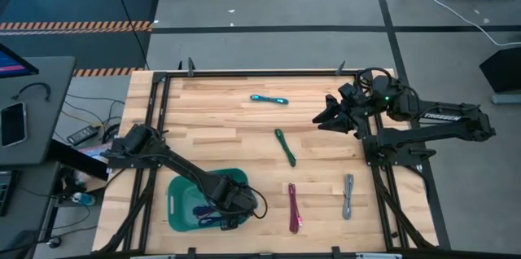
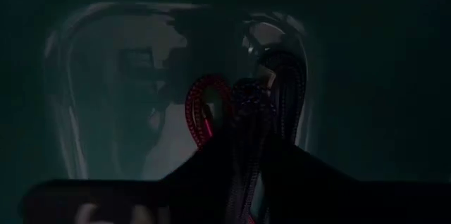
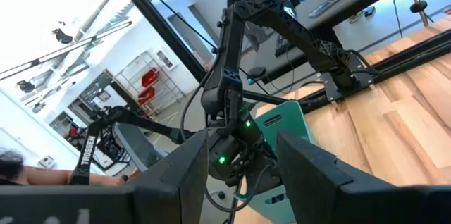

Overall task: Pick and place USB-C Cables
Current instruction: Put the blue charger cable into the green bin, then put the green charger cable into the green bin

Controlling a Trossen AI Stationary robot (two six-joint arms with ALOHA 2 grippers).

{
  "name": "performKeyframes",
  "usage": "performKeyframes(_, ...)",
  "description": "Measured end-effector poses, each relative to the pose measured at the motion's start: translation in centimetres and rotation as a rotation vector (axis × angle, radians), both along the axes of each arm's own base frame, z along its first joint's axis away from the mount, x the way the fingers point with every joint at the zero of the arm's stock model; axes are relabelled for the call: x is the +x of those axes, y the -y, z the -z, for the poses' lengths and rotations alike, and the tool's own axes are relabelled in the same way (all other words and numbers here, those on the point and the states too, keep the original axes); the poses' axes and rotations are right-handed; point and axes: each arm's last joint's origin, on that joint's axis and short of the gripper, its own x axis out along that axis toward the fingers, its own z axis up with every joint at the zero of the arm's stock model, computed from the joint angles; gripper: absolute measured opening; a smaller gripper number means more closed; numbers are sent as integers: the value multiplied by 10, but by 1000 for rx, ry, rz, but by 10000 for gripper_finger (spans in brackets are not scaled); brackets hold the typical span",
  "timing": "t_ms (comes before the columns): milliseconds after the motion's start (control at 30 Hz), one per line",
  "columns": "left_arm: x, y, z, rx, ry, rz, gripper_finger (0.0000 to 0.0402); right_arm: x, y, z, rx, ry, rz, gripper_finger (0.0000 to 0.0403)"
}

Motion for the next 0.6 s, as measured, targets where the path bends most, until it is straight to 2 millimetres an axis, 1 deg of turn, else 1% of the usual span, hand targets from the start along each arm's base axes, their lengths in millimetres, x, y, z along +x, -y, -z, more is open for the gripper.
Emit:
performKeyframes(67,0,-1,0,1,0,-2,113,0,0,0,0,0,0,172)
performKeyframes(167,1,-2,0,1,0,-6,152,0,0,0,0,0,0,172)
performKeyframes(267,1,-5,-2,1,-3,-21,177,0,0,0,0,0,0,172)
performKeyframes(367,0,-14,-12,-3,-9,-72,191,0,0,0,0,0,0,172)
performKeyframes(467,0,-29,-32,-9,3,-126,197,0,0,0,0,0,0,172)
performKeyframes(600,-3,-53,-74,-29,89,-205,197,0,0,0,0,0,0,172)
